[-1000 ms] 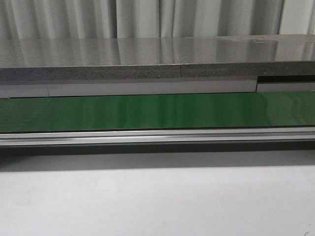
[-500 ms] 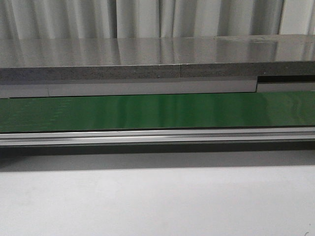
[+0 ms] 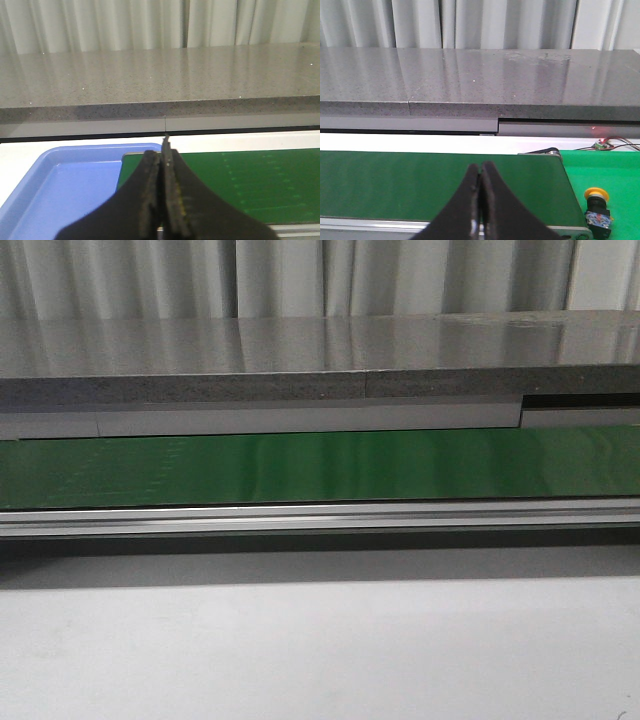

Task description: Move button from left to right

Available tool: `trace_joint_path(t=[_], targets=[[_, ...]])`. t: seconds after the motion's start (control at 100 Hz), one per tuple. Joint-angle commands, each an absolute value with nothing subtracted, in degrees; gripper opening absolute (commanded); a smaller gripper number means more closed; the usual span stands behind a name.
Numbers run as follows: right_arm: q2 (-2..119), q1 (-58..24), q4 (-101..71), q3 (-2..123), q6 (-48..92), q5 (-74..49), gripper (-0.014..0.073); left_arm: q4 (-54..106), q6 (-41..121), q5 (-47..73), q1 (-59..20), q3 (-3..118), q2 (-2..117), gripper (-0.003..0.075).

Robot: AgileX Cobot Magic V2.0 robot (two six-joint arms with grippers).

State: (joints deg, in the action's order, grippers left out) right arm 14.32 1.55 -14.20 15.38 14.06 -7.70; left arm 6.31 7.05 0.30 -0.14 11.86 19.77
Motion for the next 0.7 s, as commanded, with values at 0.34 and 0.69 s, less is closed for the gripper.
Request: trace_joint_path(t=[0.34,0.69], targets=[[14.5,-4.7,3.7,6.6,-4.5,4.4,-0.0067,6.7,7.0,-3.9,-0.5,13.4,20.1,-0.0021],[1.1,-4.8,3.2,1.8,-5.1,3.4,-0.0067,6.7,7.0,-3.9,-0.5,13.4,20.1,-0.0021]])
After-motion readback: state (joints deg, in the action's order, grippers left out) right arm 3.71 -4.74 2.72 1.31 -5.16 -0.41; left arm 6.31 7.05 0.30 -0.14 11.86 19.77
